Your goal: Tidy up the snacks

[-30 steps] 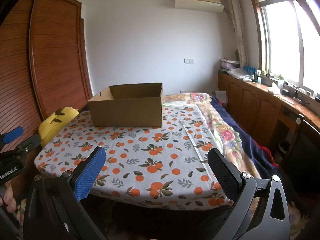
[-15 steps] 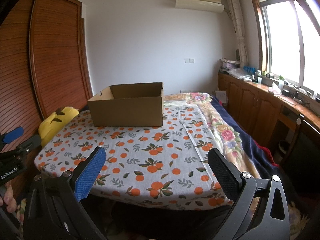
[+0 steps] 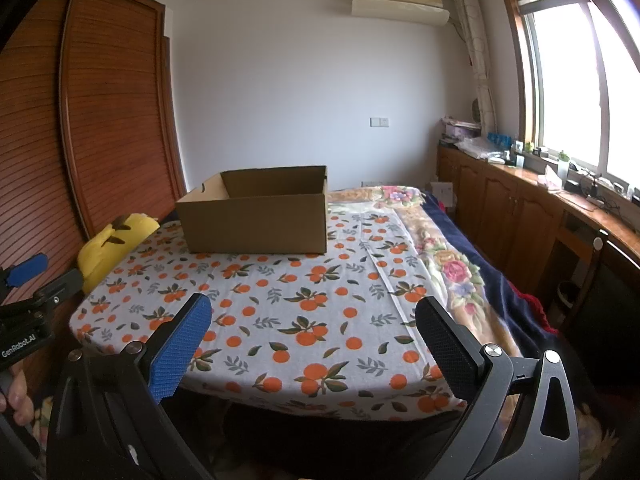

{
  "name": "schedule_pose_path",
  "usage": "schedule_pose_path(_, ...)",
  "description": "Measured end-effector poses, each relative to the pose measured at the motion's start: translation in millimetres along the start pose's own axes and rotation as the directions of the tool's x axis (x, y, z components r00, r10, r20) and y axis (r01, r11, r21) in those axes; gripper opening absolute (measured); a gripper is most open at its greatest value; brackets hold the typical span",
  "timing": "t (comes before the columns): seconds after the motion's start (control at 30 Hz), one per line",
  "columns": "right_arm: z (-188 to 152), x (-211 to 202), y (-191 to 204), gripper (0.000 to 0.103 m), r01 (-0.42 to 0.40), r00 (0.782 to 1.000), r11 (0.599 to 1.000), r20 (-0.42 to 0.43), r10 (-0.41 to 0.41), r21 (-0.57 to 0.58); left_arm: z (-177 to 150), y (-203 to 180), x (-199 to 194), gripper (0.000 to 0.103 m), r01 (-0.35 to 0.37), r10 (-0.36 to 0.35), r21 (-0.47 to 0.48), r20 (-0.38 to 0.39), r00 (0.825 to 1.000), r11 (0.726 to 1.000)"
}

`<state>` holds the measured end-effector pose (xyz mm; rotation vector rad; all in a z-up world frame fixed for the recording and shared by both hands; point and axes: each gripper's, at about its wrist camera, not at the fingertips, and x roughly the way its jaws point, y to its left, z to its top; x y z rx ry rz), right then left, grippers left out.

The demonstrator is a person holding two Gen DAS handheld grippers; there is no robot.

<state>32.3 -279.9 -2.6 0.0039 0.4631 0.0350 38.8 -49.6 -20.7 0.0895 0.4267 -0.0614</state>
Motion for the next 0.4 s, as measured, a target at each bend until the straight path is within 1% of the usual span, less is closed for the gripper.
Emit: schedule_pose_path(0.4,0.0,-0.1,0.3,0.103,-0.001,1.000,1.000,0.001,0.001,0.000,-0.1,-0.3,0.3,0.080,-0.001,0.001,0.000,0.000,1.000,1.000)
